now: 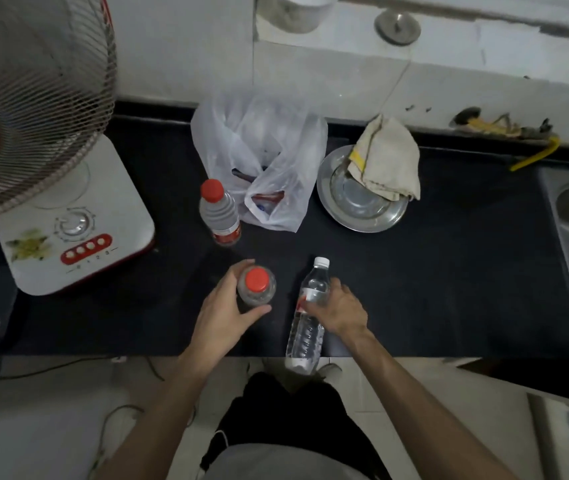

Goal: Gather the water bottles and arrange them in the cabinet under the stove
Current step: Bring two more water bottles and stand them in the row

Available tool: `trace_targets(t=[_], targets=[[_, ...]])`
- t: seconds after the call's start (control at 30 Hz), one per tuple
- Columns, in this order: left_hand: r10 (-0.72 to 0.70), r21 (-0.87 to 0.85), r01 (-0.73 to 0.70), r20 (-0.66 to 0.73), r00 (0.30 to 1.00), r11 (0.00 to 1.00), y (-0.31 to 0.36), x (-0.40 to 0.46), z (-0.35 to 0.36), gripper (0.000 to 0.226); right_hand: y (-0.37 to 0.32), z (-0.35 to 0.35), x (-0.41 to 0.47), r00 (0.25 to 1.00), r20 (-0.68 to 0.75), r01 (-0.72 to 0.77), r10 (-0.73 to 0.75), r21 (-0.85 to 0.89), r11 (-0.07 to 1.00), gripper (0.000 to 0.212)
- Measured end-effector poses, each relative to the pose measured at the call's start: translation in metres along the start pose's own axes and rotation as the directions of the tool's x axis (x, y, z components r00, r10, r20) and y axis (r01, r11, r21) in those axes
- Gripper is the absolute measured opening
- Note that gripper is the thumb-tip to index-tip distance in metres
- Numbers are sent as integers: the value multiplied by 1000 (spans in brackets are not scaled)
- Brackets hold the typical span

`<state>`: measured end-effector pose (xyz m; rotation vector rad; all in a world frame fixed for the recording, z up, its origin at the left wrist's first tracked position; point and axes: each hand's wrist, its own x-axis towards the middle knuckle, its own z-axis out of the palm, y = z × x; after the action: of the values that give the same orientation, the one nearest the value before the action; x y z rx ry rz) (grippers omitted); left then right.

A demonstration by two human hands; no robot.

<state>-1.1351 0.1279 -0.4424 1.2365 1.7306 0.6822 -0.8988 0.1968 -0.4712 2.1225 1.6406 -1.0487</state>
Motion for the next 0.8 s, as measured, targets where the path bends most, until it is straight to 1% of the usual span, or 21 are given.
trace_targets(t=[0.23, 0.33, 0.5, 0.57, 0.67, 0.73, 0.8], targets=[[58, -5, -58, 36, 998, 998, 0, 10, -3, 88, -19, 15, 8, 995, -57, -76, 81, 87, 993, 82], [73, 11, -74, 46, 996, 997, -1, 12, -6, 87, -20, 18, 12, 996, -49, -70, 77, 135, 988, 72], [84, 31, -85, 50, 995, 996, 3, 14, -7, 84, -13, 17, 11, 997, -47, -46, 57, 203, 978, 65], [82, 36, -84, 52, 995, 996, 6, 16, -7, 83, -9, 11, 2, 996, -86, 1, 22, 256, 967, 61], [96, 48, -100, 74, 993, 994, 14, 19, -3, 81, 2, -6, -17, 978, -203, 102, -39, 312, 945, 58], [126, 48, -130, 81, 989, 990, 28, 21, 4, 78, 14, -23, -33, 951, -300, 176, -72, 335, 926, 61], [156, 48, -162, 99, 983, 986, 52, 24, 13, 75, 30, -42, -51, 914, -397, 238, -84, 359, 902, 69]])
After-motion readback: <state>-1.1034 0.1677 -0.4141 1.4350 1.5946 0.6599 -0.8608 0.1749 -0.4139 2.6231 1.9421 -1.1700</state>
